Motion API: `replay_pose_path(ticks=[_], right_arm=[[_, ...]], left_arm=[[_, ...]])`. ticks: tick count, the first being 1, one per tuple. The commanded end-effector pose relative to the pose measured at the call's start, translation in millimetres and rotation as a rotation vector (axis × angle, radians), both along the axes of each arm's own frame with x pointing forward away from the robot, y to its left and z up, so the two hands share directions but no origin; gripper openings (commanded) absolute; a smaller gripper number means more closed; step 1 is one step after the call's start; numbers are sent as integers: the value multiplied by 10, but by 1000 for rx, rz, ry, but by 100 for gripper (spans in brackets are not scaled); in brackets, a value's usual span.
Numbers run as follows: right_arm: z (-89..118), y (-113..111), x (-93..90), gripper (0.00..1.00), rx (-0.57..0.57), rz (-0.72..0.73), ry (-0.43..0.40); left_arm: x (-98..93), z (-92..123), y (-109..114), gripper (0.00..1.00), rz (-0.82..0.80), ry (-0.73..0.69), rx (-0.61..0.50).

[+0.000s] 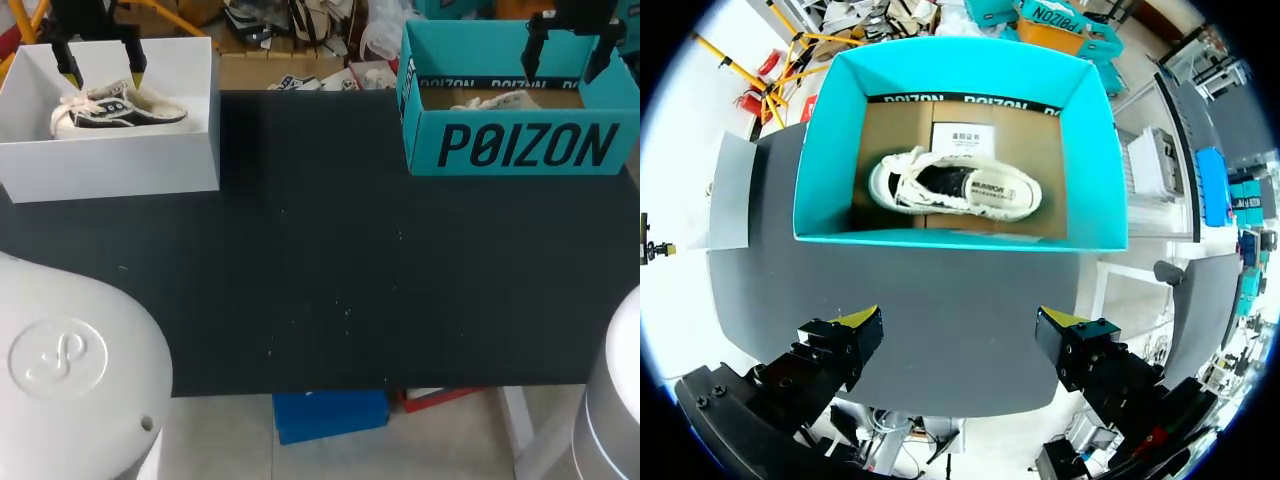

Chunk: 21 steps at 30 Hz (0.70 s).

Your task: Take the shoe out of the shoebox, open the shoe tongue, remove and reinsert the insole, then place the shoe into the shoebox

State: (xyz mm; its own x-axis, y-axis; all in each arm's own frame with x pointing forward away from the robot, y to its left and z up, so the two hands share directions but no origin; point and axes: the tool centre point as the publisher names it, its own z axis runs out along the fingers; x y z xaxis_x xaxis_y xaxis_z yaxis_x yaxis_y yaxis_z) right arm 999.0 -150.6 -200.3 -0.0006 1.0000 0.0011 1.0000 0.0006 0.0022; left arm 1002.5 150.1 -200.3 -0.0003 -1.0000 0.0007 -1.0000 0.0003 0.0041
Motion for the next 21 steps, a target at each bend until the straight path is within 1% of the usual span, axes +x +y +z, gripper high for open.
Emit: replay_pose_path(ticks=[1, 4, 5, 6, 20, 21], right_arm=[[0, 0, 0, 100, 0, 0, 0], [0, 0, 0, 100, 0, 0, 0], [0, 0, 0, 100, 0, 0, 0], [0, 0, 0, 100, 0, 0, 0], [0, 0, 0, 100, 0, 0, 0], [0, 0, 0, 100, 0, 0, 0]], left_arm=[[13, 0, 10, 100, -94, 1, 10], [26, 28, 33, 100, -388, -4, 37], [39, 40, 47, 100, -441, -21, 96], [143, 28, 41, 100, -365, -65, 174], [143, 28, 41, 100, -365, -65, 174], [149, 82, 33, 100, -450, -122, 202]])
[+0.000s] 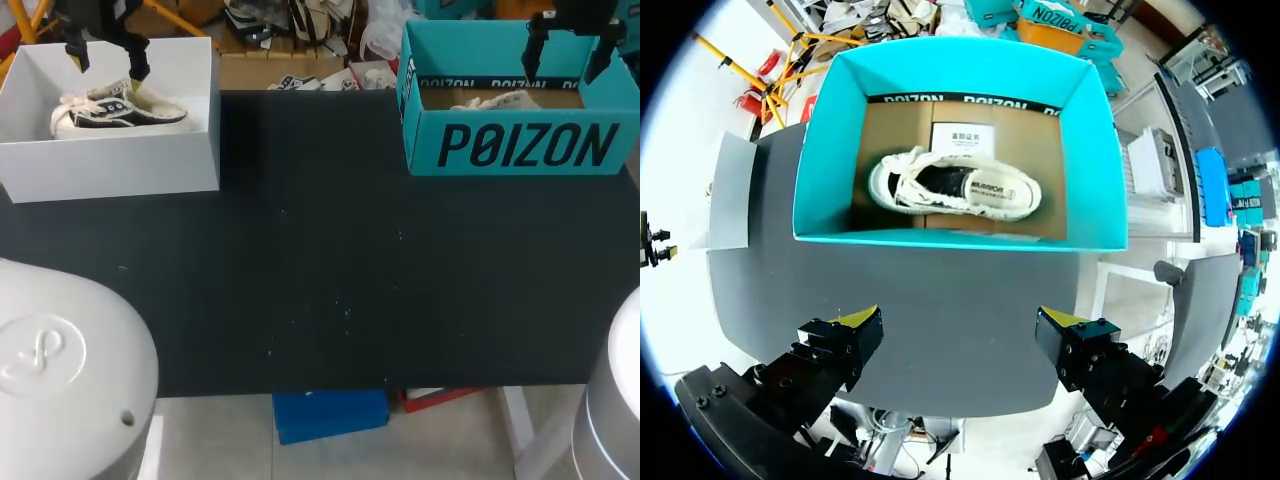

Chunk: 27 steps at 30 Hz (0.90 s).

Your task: Take the shoe out of the shoebox, open the shoe tongue, remove and reinsert the insole, then place the shoe into the shoebox

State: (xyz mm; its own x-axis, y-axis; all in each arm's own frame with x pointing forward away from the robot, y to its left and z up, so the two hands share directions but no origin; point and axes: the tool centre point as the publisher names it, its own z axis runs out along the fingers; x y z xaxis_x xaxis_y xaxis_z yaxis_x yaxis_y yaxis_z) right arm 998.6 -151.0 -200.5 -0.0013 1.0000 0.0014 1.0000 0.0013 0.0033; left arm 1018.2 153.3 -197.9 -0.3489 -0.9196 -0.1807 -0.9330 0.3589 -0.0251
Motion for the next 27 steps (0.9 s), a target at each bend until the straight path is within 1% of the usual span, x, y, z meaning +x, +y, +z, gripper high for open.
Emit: replay_pose_path(ticks=[1, 5, 6, 7, 8, 9, 10, 11, 12, 24, 25, 27], right_arm=[[2, 4, 4, 100, 0, -1, 1], [2, 4, 4, 100, 0, -1, 1], [2, 4, 4, 100, 0, -1, 1], [2, 4, 4, 100, 0, -1, 1], [2, 4, 4, 100, 0, -1, 1], [2, 4, 4, 100, 0, -1, 1], [2, 4, 4, 100, 0, -1, 1], [2, 4, 4, 100, 0, -1, 1], [2, 4, 4, 100, 0, -1, 1], [2, 4, 4, 100, 0, -1, 1], [2, 4, 4, 100, 0, -1, 1], [2, 4, 4, 100, 0, -1, 1]], left_arm=[[0, 96, -16, 100, -194, -76, 35], [-14, 92, -71, 100, -565, -12, 55], [-20, 88, -82, 100, -628, -8, 53], [-22, 89, -90, 100, -699, 20, 2], [-55, 75, -116, 100, -830, 44, 34], [-76, 71, -136, 100, -891, 38, 0], [-67, 88, -137, 100, -929, 49, -78], [-86, 92, -137, 100, -1039, 52, -46], [-93, 80, -135, 100, -1060, 45, 26], [-93, 80, -135, 100, -1060, 45, 26], [-74, 51, -129, 100, -1094, 71, -3], [-6, 1, -82, 100, -1131, 119, 5]])
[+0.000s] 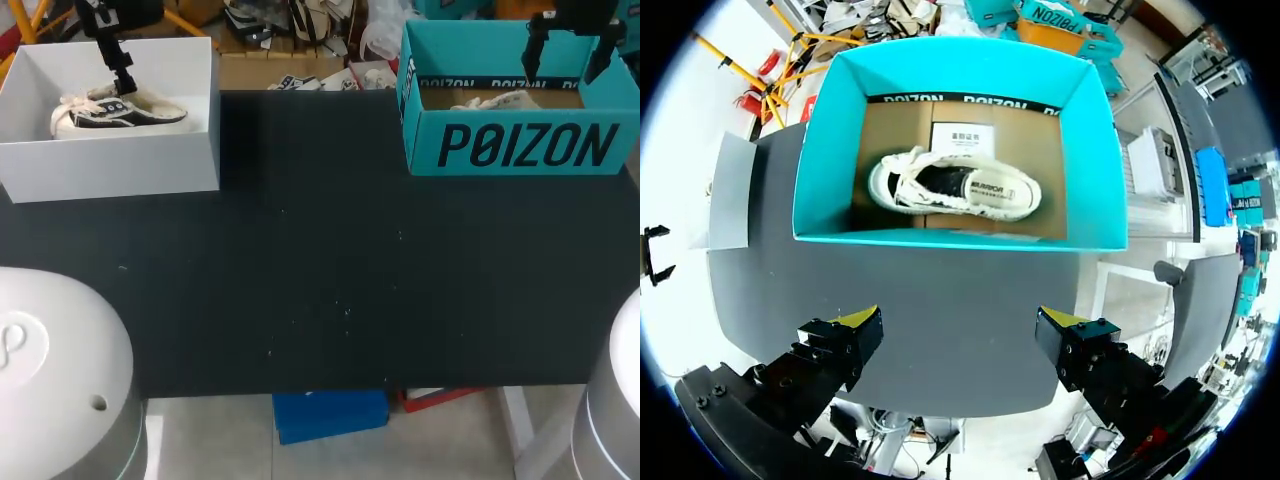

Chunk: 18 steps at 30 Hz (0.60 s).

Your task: Take the shoe out of the shoebox, open the shoe tongue, remove and reinsert the insole, then place the shoe into the shoebox

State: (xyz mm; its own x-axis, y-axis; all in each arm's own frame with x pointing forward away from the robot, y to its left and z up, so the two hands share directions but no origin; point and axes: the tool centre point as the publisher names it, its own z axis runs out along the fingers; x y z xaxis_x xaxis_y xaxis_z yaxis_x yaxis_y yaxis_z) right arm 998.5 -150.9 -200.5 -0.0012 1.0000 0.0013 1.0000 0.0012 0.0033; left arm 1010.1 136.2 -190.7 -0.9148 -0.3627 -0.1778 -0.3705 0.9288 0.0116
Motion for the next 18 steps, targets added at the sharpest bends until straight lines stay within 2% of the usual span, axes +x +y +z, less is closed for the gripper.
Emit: replay_pose_path(ticks=[1, 4, 6, 8, 9, 11, 13, 16, 18], right_arm=[[2, 4, 4, 100, 0, -1, 1], [2, 4, 4, 100, 0, -1, 1], [2, 4, 4, 100, 0, -1, 1], [2, 4, 4, 100, 0, -1, 1], [2, 4, 4, 100, 0, -1, 1], [2, 4, 4, 100, 0, -1, 1], [2, 4, 4, 100, 0, -1, 1], [2, 4, 4, 100, 0, -1, 1], [2, 4, 4, 100, 0, -1, 1]], left_arm=[[124, -97, 137, 100, -334, 123, 17], [290, -159, 333, 98, -336, 157, 8], [354, -183, 407, 72, -327, 168, -12], [429, -235, 475, 82, -334, 180, 17], [466, -270, 508, 82, -328, 188, -5], [527, -366, 557, 75, -331, 213, -3], [598, -470, 618, 72, -319, 229, -8], [713, -609, 691, 78, -312, 239, 18], [812, -695, 735, 77, -310, 235, 23]])
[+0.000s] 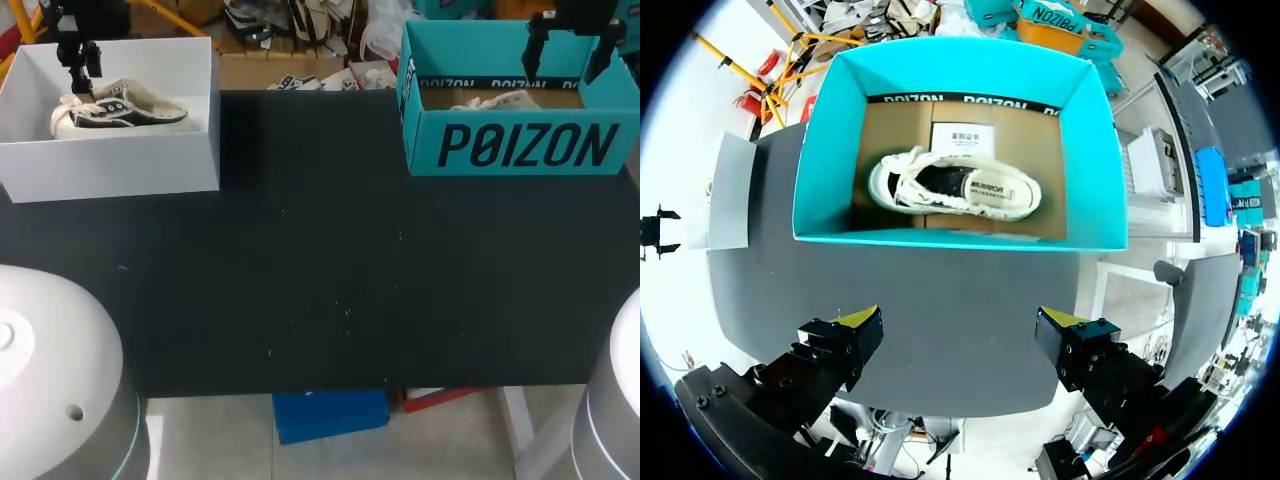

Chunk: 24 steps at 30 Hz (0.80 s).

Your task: Take the shoe out of the shoebox, open the shoe tongue, remove and reinsert the insole, then place the shoe into the shoebox

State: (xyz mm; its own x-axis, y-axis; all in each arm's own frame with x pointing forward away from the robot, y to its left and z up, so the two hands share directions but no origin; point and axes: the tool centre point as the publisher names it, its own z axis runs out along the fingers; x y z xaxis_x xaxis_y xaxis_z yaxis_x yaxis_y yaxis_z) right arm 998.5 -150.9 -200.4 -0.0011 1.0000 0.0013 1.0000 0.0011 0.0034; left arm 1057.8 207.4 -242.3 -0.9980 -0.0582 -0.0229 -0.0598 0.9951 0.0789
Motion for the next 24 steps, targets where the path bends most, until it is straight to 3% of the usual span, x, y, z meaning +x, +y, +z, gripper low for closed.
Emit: replay_pose_path(ticks=[1, 5, 8, 18, 24], right_arm=[[1, 4, 5, 100, 0, 0, 1], [1, 4, 5, 100, 0, 0, 1], [1, 4, 5, 100, 0, 0, 1], [1, 4, 5, 100, 0, 0, 1], [1, 4, 5, 100, 0, 0, 1]], left_arm=[[368, -205, 34, 77, 2, 67, 3], [556, -371, 94, 73, 1, 70, 4], [639, -474, 120, 59, 6, 74, 2], [842, -853, 134, 60, 29, 100, -6], [885, -1032, 97, 54, 29, 123, -11]])
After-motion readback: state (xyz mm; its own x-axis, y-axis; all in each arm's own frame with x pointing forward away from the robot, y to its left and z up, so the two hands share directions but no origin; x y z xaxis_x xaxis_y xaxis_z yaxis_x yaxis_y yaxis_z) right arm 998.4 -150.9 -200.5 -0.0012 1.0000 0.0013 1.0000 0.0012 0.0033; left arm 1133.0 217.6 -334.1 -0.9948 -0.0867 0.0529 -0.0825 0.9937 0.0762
